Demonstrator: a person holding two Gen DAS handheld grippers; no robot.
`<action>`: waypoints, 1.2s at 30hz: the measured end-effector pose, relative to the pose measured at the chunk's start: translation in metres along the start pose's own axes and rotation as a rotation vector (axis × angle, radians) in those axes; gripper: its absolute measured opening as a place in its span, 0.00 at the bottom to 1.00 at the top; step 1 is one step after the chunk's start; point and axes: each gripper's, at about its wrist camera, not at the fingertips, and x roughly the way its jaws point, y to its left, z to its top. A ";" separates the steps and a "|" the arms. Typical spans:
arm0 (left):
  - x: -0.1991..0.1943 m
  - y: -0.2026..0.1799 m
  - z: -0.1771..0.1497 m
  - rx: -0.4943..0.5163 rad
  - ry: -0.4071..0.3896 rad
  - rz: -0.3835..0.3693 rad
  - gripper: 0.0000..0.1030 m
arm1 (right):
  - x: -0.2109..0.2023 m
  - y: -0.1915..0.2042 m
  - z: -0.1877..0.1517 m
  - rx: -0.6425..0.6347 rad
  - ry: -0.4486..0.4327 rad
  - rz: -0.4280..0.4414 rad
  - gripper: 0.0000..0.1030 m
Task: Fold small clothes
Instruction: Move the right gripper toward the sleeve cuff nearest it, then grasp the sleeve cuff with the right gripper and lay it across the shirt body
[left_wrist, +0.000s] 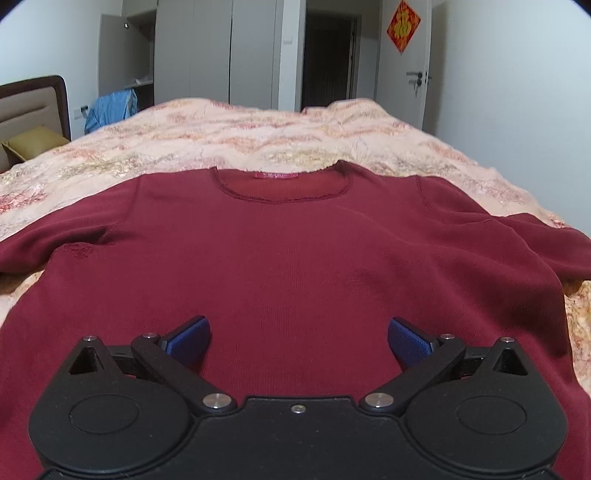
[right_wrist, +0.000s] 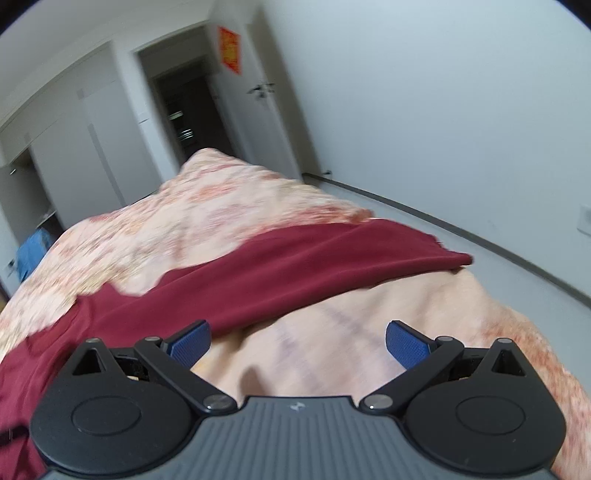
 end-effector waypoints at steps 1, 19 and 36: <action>-0.001 0.000 -0.003 0.000 -0.009 0.000 0.99 | 0.006 -0.005 0.003 0.018 0.000 -0.026 1.00; 0.004 0.005 -0.010 -0.024 -0.012 -0.020 1.00 | 0.089 -0.073 0.045 0.362 -0.050 -0.216 0.22; 0.003 0.007 -0.008 -0.036 -0.006 -0.031 1.00 | 0.079 -0.090 0.063 0.337 -0.133 -0.184 0.06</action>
